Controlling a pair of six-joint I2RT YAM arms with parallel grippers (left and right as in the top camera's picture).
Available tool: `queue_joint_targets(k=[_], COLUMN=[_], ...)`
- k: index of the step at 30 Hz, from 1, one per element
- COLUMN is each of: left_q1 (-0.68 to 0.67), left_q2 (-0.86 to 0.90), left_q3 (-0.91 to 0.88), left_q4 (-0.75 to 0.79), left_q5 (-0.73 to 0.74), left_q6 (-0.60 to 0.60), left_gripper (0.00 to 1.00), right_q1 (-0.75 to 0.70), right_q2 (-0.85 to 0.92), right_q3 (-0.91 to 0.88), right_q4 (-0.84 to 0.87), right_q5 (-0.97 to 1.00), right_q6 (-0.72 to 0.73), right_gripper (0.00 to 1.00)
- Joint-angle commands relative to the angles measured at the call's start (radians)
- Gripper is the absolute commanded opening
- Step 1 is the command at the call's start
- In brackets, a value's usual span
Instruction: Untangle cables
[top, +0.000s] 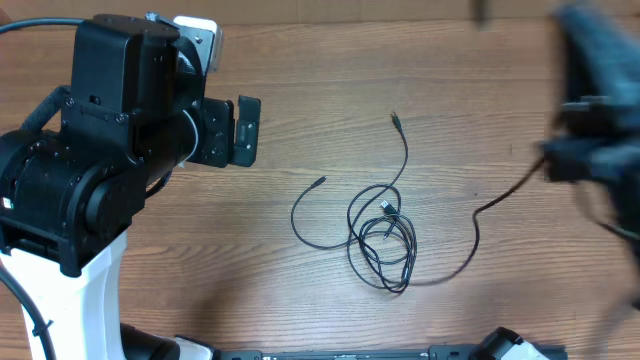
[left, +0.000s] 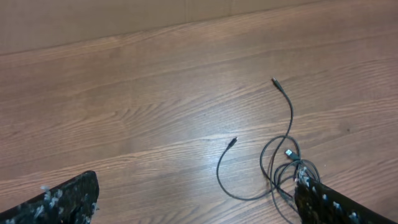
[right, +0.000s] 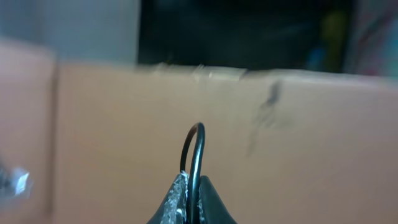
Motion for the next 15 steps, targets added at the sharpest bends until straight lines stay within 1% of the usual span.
queue_joint_targets(k=[1, 3, 6, 11, 15], left_q1=[0.002, 0.002, 0.002, 0.002, 0.002], left_q2=[-0.001, -0.001, -0.001, -0.001, -0.001], left_q3=[-0.004, -0.004, -0.004, -0.004, -0.004], left_q4=[0.001, -0.002, -0.001, 0.018, 0.015], left_q5=[0.013, 0.013, 0.019, 0.019, 0.019], left_q6=[0.02, 0.02, 0.02, 0.021, 0.021], left_gripper=[1.0, 1.0, 1.0, 1.0, 1.0], right_q1=[-0.003, -0.003, -0.003, -0.003, -0.003], right_q2=[-0.028, -0.028, -0.028, -0.028, -0.028], right_q3=[0.137, 0.187, 0.233, 0.312, 0.362], right_q4=[-0.018, -0.06, -0.107, -0.1, -0.063], right_q5=[0.087, 0.089, 0.096, 0.288, 0.389], right_q6=[-0.015, -0.031, -0.103, -0.268, -0.358], right_gripper=[0.04, 0.04, 0.04, 0.04, 0.04])
